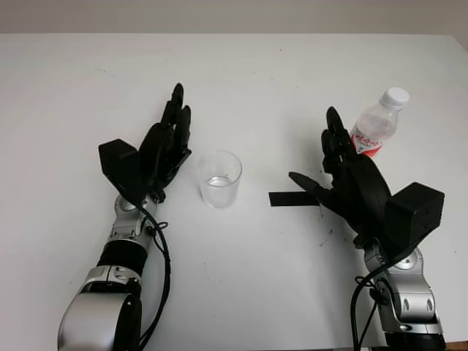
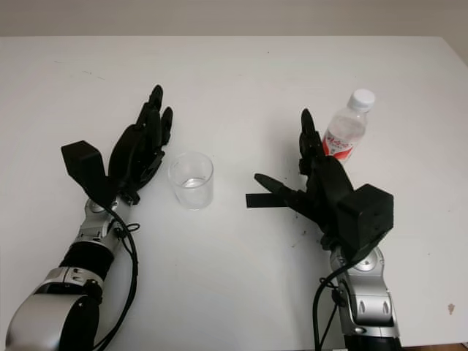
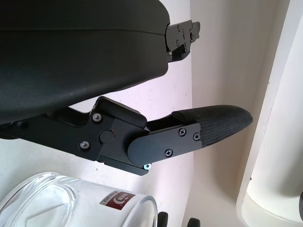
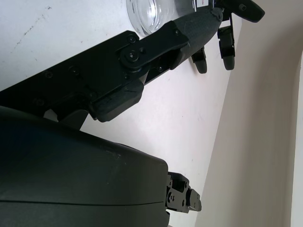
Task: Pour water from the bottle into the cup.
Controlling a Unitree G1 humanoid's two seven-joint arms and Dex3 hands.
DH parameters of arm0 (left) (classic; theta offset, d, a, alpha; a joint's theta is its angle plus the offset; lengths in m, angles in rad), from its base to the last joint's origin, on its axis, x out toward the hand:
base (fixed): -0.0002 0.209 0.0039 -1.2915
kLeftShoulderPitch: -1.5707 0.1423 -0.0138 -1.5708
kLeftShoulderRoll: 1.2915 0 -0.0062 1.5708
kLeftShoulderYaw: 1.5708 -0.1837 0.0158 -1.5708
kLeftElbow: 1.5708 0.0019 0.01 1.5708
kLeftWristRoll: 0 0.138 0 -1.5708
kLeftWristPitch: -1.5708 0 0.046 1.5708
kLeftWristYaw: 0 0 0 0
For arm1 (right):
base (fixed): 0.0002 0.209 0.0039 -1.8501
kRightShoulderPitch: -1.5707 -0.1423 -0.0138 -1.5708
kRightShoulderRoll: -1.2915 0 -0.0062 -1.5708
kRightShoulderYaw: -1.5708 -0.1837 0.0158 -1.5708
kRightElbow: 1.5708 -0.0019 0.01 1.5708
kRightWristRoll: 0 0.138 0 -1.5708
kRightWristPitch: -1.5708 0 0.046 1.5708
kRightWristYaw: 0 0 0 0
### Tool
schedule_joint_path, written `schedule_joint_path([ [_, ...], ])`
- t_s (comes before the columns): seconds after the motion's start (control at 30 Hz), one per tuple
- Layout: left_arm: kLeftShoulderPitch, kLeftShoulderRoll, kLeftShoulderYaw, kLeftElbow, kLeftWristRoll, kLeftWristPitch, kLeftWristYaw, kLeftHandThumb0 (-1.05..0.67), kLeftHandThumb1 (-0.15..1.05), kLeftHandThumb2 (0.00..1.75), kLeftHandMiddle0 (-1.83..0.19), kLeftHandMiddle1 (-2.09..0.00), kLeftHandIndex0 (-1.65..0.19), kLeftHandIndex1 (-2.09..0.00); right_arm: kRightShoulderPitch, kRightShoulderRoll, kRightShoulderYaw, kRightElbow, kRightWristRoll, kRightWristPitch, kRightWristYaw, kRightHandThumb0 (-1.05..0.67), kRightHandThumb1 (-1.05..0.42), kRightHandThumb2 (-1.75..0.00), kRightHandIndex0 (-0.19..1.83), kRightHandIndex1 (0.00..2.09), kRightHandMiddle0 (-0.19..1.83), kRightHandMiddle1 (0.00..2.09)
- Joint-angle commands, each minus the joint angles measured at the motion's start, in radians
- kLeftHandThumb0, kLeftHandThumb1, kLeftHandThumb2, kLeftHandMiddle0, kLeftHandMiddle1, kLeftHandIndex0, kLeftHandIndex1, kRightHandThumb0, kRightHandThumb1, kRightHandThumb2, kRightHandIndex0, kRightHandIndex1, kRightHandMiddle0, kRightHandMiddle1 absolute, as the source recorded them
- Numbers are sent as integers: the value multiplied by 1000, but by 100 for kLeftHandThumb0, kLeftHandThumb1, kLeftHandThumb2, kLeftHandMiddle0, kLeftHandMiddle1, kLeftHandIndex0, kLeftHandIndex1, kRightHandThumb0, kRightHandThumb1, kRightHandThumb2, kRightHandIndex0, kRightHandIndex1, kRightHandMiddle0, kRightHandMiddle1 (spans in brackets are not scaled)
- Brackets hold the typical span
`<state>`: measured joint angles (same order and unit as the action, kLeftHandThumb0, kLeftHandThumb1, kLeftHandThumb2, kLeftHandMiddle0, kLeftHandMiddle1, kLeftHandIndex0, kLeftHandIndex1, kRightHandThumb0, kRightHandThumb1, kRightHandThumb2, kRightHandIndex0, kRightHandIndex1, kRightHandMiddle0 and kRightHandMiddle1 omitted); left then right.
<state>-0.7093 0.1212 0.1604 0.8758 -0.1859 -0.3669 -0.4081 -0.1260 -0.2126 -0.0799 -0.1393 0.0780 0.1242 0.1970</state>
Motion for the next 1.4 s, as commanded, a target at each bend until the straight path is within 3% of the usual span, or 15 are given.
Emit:
schedule_joint_path([
  [0.0,10,2,2,1,-4,-6,-8,-85,105,68,19,0,19,0,3,3,1,-11,2,-18,1,-90,-87,-5,-19,0,-19,0],
  [0.43,0,-2,10,28,-3,-11,9,-87,105,66,19,0,19,0,-27,5,14,29,9,-23,15,-93,-84,-5,-19,0,-19,0],
  [0.6,-6,-3,1,43,7,-29,1,-85,105,69,19,0,19,0,-8,-12,23,-106,21,47,36,-97,-84,-5,-19,0,-19,0],
  [0.93,-20,-19,6,74,0,-43,2,-85,105,68,19,0,19,0,-150,-131,-6,-252,86,192,151,-92,-82,-5,-19,0,-19,0],
  [1.37,-20,-30,16,95,-8,-51,10,-85,105,68,19,0,19,0,-382,-282,-137,-182,100,86,190,-84,-87,-5,-19,0,-19,0],
])
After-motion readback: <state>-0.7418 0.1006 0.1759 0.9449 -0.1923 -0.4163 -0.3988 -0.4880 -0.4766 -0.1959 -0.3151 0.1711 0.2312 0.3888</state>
